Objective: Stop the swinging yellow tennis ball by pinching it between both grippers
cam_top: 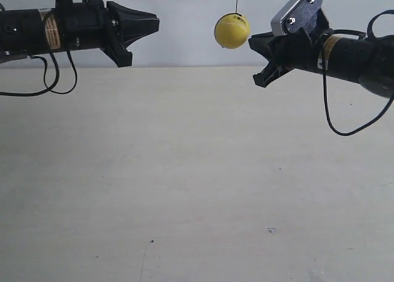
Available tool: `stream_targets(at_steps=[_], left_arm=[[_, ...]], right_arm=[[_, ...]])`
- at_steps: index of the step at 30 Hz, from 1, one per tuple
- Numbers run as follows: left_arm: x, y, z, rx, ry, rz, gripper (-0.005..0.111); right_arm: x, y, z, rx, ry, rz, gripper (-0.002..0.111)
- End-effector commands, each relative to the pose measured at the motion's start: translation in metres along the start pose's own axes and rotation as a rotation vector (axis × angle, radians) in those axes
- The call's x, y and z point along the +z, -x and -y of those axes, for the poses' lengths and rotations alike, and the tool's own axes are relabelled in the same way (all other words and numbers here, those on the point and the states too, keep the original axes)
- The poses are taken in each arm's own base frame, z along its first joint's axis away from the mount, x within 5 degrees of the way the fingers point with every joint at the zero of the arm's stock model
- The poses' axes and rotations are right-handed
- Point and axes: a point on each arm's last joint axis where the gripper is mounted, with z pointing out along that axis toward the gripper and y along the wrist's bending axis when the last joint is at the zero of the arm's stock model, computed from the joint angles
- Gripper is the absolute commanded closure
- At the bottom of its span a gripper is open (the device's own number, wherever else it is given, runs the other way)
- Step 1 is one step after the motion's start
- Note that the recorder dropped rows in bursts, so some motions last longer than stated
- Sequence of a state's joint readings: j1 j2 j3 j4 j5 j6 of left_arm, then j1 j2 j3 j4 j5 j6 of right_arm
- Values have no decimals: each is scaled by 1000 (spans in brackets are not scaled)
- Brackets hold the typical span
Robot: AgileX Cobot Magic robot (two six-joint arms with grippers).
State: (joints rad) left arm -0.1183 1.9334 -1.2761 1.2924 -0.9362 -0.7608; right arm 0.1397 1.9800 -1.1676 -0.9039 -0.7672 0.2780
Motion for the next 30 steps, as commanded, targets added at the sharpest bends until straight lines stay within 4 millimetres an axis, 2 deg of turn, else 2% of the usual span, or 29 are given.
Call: stream_targets(at_steps=[1, 4, 11, 22, 30], left_arm=[[20, -10, -3, -52, -72, 14, 102], [35, -17, -4, -71, -141, 22, 102], [57, -14, 8, -64, -219, 11, 102], [57, -13, 13, -71, -259, 13, 102], [65, -10, 21, -42, -261, 17, 102]], right_arm=[[0, 4, 1, 0, 5, 15, 108], [0, 6, -1, -3, 26, 39, 108], [0, 9, -5, 7, 82, 69, 108], [-1, 10, -8, 26, 110, 77, 108], [-1, 11, -8, 26, 114, 86, 108]])
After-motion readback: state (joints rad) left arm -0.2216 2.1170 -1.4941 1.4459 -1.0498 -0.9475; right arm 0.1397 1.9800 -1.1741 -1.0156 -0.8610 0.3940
